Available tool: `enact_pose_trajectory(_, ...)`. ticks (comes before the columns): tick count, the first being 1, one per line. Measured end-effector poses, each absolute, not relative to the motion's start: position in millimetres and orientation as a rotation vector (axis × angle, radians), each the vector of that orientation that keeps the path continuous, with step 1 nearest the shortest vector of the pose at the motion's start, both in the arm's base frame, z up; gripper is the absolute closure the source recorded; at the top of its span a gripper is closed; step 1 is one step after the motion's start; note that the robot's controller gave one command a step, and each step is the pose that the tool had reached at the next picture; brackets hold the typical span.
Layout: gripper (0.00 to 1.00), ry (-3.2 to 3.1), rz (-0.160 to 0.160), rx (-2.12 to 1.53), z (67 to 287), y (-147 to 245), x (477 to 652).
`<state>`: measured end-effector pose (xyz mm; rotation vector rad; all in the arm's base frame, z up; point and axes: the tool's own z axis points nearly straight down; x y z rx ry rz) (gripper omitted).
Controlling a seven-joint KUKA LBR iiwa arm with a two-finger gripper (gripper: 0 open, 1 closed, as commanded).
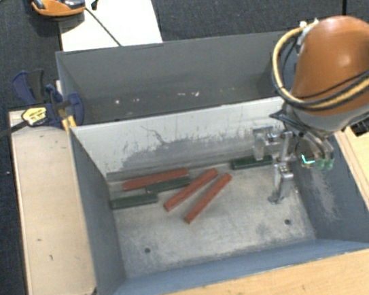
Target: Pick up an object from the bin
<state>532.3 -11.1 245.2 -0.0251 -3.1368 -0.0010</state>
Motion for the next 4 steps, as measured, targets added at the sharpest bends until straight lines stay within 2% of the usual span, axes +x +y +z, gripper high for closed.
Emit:
enact_pose_trajectory(1, 0.00, -3.144, 0.000, -0.024, 248.7, -11.1, 533.7)
enact_pose_trajectory(2, 0.00, -3.145, 0.000, 0.147, 192.2, 9.8, 550.1)
enact_pose_trajectory(3, 0.00, -3.119, -0.001, 0.409, 162.6, 57.4, 588.4)
enact_pose_trajectory(4, 0.00, -3.051, 0.000, 0.756, 149.9, 69.5, 585.3)
